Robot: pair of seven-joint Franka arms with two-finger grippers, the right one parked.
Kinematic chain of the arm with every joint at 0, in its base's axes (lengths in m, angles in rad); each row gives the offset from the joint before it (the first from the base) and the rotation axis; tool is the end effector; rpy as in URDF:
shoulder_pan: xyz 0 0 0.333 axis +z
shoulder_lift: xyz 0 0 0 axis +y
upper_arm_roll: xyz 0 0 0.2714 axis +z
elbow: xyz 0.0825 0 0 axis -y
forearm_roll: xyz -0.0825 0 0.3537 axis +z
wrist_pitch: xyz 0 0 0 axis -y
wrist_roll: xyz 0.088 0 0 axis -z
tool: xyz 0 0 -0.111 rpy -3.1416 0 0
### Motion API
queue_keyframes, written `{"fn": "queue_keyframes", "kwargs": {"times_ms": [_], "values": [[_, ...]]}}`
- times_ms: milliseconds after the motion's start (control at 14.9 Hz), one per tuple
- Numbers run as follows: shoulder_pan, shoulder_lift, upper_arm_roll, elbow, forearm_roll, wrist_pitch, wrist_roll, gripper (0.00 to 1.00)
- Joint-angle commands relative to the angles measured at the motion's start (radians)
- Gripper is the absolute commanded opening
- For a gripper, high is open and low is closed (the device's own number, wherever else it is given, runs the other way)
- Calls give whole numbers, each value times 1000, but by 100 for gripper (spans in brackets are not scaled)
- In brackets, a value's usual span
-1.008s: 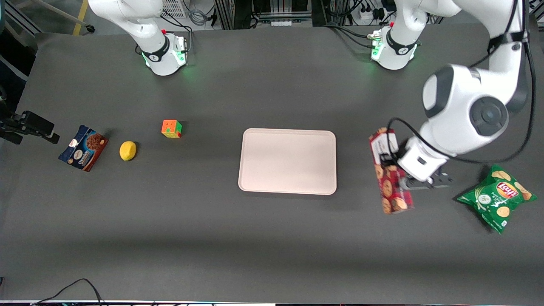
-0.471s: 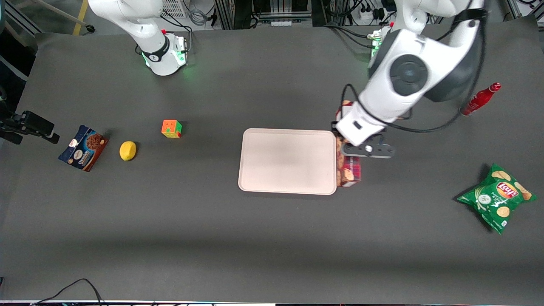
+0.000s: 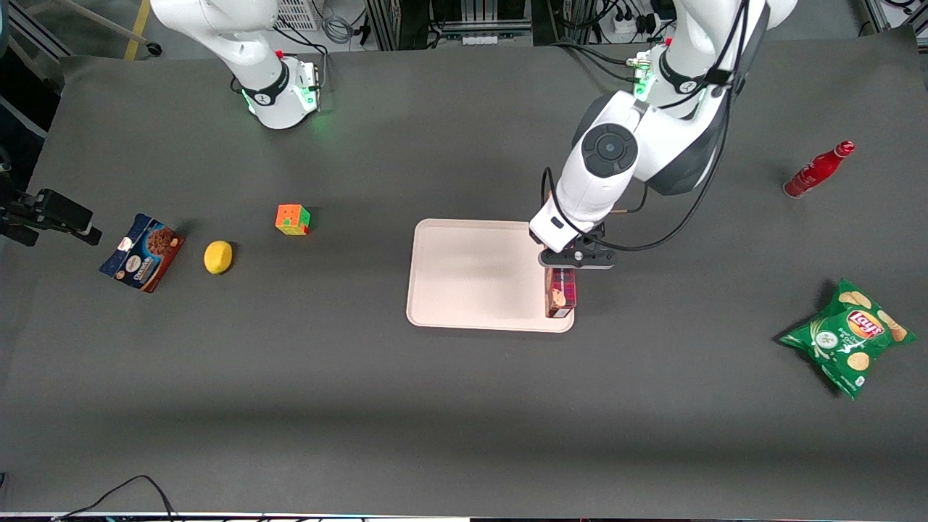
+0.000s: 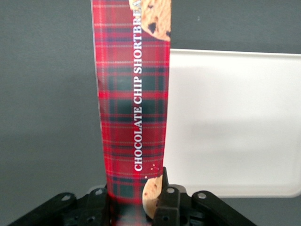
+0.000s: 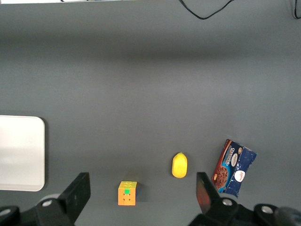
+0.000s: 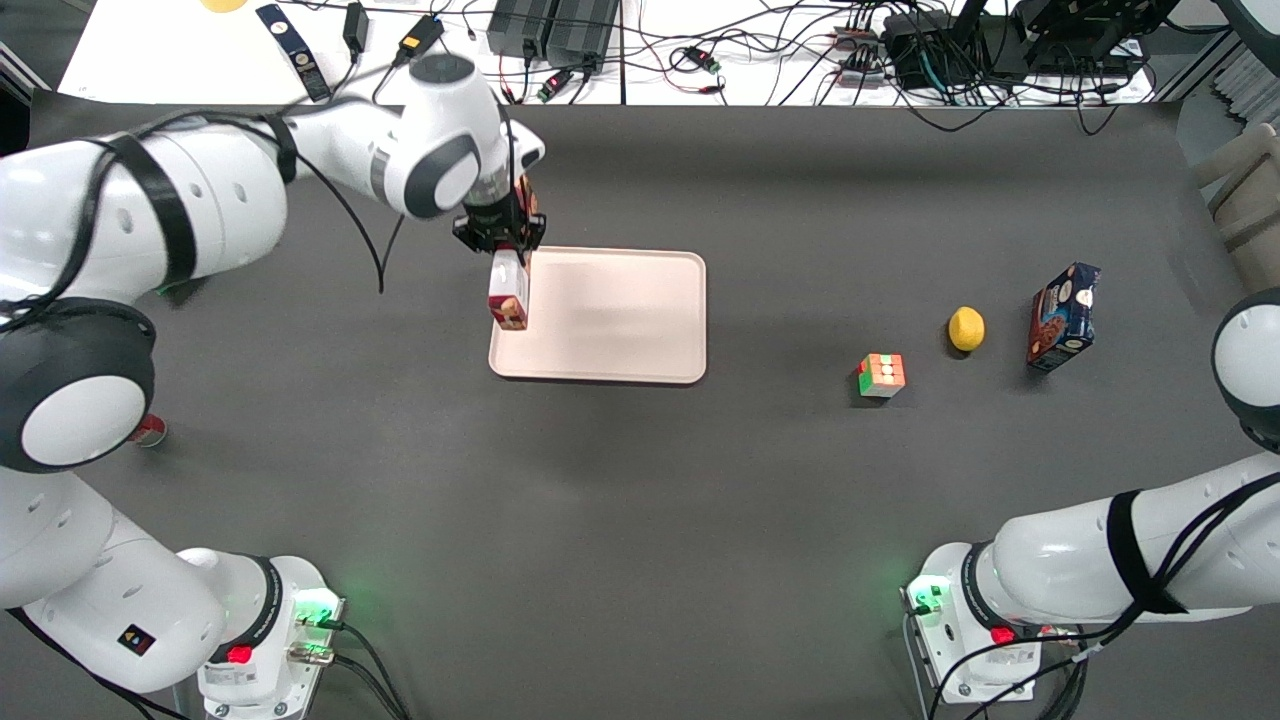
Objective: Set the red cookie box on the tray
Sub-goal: 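Lower the cookie box onto the tray and open the left gripper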
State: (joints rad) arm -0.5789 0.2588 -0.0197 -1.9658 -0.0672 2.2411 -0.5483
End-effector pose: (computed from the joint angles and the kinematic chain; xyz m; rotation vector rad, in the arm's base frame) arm 0.4698 -0.3228 0.3152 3.0838 -0.0128 -0.0272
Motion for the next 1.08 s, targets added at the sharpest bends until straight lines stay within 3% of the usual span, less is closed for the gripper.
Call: {"fn": "queue_keyframes", "kwargs": {"times_ms": [0,739,874,1008], "values": [[-19,20,3,-114,23,173,-84,16],[-45,135,11,-148,21,327,-88,17],[-45,146,14,-143,21,328,-88,18],[-45,155,14,-139,18,330,-87,27]]}}
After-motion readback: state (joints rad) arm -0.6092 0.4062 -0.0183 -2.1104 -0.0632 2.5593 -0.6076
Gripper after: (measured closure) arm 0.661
